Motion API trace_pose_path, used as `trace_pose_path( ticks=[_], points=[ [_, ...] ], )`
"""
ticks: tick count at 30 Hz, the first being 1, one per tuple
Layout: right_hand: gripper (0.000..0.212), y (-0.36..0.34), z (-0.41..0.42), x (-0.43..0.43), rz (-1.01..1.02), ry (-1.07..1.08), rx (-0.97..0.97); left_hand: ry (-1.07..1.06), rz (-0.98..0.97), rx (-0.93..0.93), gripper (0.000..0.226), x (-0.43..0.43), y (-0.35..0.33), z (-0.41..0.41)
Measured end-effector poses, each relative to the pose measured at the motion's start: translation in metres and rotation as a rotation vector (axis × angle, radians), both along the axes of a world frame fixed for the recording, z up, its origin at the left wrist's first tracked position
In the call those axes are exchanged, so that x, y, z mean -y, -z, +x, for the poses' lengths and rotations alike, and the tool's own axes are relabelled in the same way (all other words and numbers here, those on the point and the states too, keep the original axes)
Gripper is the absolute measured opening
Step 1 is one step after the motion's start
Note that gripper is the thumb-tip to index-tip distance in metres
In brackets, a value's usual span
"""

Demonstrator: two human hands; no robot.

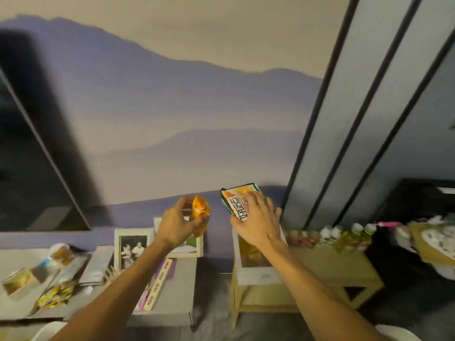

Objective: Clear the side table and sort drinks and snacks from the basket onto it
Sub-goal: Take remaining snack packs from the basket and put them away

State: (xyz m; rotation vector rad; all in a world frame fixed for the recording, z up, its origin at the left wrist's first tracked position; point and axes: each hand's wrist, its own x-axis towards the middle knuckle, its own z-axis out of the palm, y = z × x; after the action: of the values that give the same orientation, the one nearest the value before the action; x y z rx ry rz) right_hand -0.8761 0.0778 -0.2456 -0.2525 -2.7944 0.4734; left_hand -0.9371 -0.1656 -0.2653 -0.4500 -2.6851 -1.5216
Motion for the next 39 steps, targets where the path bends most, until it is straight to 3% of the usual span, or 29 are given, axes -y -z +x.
trace_pose_path(
  ticks=[9,13,18,20,23,26,32,39],
  points=[
    [0.083,0.061,-0.019,-0.153,0.01,0.067,0.152,0.003,0.073,0.174,0.062,-0.152,0.068,-0.023],
    [0.08,0.103,-0.029,-0.166,0.001,0.078,0.194,0.039,0.045,0.297,0.078,-0.184,0.099,-0.03],
    [0.083,0.166,-0.032,-0.155,-0.083,0.122,0.251,0.042,-0.137,0.423,0.062,-0.213,0.158,-0.047],
    [0.083,0.188,-0.034,-0.148,-0.116,0.152,0.277,0.068,-0.249,0.45,0.068,-0.222,0.177,-0.05],
    [0.084,0.223,-0.038,-0.143,-0.104,0.178,0.34,0.082,-0.265,0.487,0.074,-0.229,0.206,-0.054],
    [0.089,0.255,-0.042,-0.141,-0.081,0.186,0.408,0.099,-0.329,0.463,0.059,-0.232,0.237,-0.056],
    [0.095,0.31,-0.037,-0.139,-0.06,0.171,0.471,0.169,-0.426,0.411,0.063,-0.232,0.263,-0.062],
    [0.102,0.293,-0.033,-0.142,-0.076,0.19,0.491,0.268,-0.511,0.318,0.058,-0.228,0.24,-0.053]
  ],
)
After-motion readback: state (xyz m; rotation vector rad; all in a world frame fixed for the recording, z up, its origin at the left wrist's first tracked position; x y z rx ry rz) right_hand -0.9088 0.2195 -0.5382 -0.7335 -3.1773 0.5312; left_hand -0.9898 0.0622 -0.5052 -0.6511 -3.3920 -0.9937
